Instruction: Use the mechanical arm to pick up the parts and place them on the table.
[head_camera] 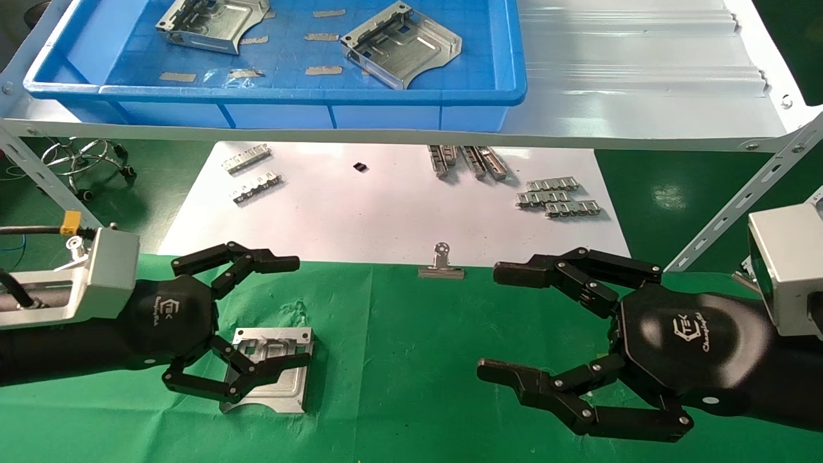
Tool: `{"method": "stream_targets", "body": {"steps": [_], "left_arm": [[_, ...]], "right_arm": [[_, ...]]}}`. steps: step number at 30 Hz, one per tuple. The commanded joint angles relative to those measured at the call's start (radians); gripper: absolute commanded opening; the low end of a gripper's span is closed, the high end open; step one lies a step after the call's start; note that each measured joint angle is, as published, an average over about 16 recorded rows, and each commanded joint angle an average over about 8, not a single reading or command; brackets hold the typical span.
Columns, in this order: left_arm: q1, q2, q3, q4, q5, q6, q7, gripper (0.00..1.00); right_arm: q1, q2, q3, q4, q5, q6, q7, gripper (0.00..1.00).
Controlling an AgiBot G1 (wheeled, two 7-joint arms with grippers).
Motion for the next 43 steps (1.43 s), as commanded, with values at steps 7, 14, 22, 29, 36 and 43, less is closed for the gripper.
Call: {"method": "stream_targets", "body": {"steps": [7, 14, 22, 29, 36, 43], "left_arm": [[0.078, -0.036, -0.085, -0.147, -0.036, -0.016, -0.117, 1.0], [0.147, -0.067, -0.16, -0.276, -0.067, -0.03, -0.221, 1.0], [0.223, -0.102, -0.243, -0.419, -0.102, -0.046, -0.336, 1.0], [0.262, -0.12, -0.285, -0.493, -0.121, -0.053, -0.386, 1.0], [0.263, -0.12, -0.286, -0.493, -0.123, -0.054, -0.385, 1.0], [0.258, -0.118, -0.281, -0.484, -0.12, -0.053, -0.382, 1.0]], "right_arm": [[0.0, 0.0, 0.0, 0.0, 0.0, 0.0, 0.0, 1.0], [0.0, 0.0, 0.0, 0.0, 0.0, 0.0, 0.0, 1.0], [0.0, 0.0, 0.0, 0.0, 0.0, 0.0, 0.0, 1.0], [0.0, 0.0, 0.0, 0.0, 0.0, 0.0, 0.0, 1.0], [0.0, 0.0, 0.0, 0.0, 0.0, 0.0, 0.0, 1.0], [0.0, 0.0, 0.0, 0.0, 0.0, 0.0, 0.0, 1.0]]}}
